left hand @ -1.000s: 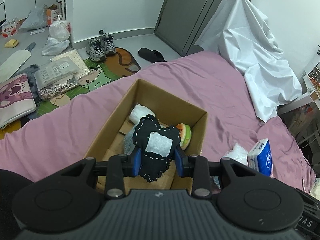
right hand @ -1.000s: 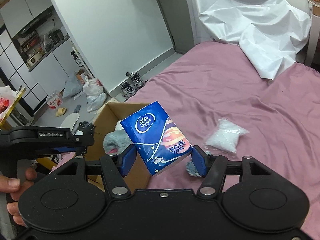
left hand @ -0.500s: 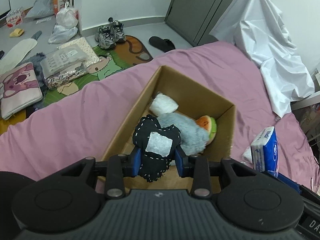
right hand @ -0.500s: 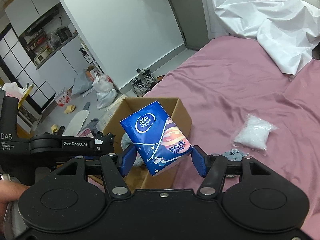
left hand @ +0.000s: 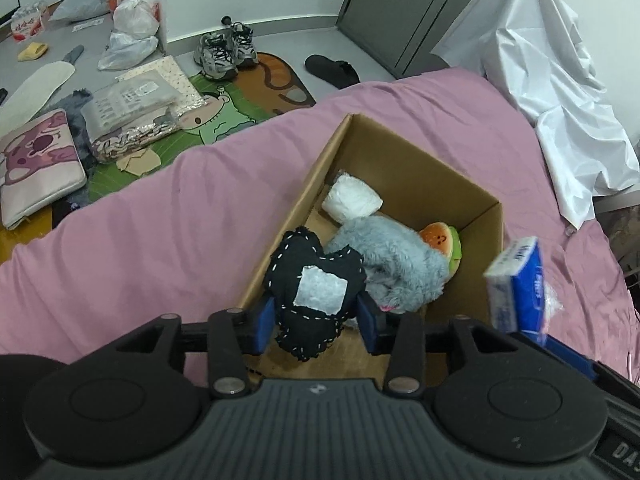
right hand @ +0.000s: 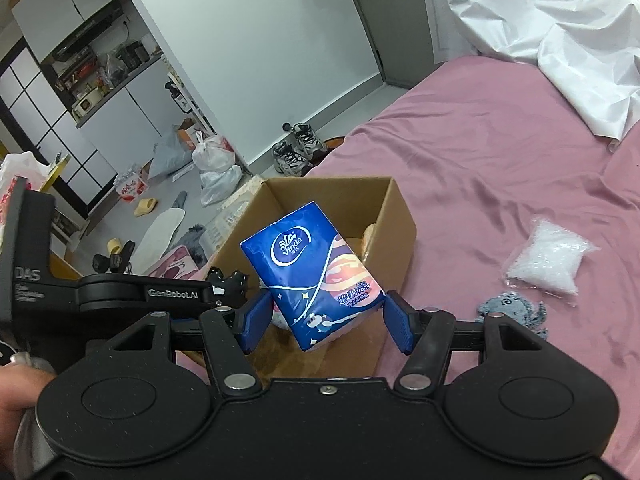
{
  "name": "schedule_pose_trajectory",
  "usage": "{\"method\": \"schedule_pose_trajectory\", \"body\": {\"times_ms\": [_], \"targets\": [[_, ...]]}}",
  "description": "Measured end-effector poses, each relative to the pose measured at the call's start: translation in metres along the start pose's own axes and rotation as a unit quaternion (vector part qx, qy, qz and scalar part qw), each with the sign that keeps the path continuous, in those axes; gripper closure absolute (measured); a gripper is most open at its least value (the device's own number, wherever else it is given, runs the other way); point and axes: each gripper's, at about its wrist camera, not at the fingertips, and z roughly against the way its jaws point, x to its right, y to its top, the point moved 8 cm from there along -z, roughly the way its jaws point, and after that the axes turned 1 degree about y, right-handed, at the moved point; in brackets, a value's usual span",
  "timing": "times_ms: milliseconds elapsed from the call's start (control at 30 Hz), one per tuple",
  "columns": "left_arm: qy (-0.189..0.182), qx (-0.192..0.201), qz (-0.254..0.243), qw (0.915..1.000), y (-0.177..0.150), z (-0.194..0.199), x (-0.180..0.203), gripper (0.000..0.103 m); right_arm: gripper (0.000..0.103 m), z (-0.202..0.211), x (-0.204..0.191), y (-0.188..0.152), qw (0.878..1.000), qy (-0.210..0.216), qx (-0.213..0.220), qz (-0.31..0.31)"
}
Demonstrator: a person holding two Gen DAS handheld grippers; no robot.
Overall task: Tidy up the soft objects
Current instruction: 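Carry the black patch with left tool while right tool carries the tissue pack to the box, then open both tools to drop the patch and tissue pack into the box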
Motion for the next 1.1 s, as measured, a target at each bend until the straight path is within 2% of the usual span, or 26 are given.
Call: {"method": "schedule_pose_trajectory", "body": {"times_ms": [233,400,533,633,867,1100], "targets": [[-0.026,0.007,0.004,0.9996,0.012,0.011,0.001,0.051,0.044,-0.011,-0.006,-0.004,1.000,0.004,-0.014,0.005],[-0.023,0.012,0.005,0.9997,0.018,0.016,-0.001,0.049,0.041,-0.015,-0.015,-0.006,1.000,0.014,-0.025,0.014],[-0.014,0.016,0.007,0.9998,0.021,0.019,-0.005,0.035,0.037,-0.014,-0.017,-0.005,0.999,0.030,-0.032,-0.003],[-0.014,0.017,0.003,0.9998,0.022,0.022,-0.006,0.032,0.033,-0.007,-0.014,0.000,0.999,0.030,-0.026,-0.014],[-0.018,0.029,-0.003,0.9994,0.024,0.032,-0.003,0.023,0.028,0.011,0.003,0.010,0.999,0.019,-0.015,-0.029],[-0.017,0.041,-0.011,0.9990,0.024,0.038,0.013,0.021,0.025,0.029,0.045,0.016,0.997,-0.012,-0.010,-0.080]]}}
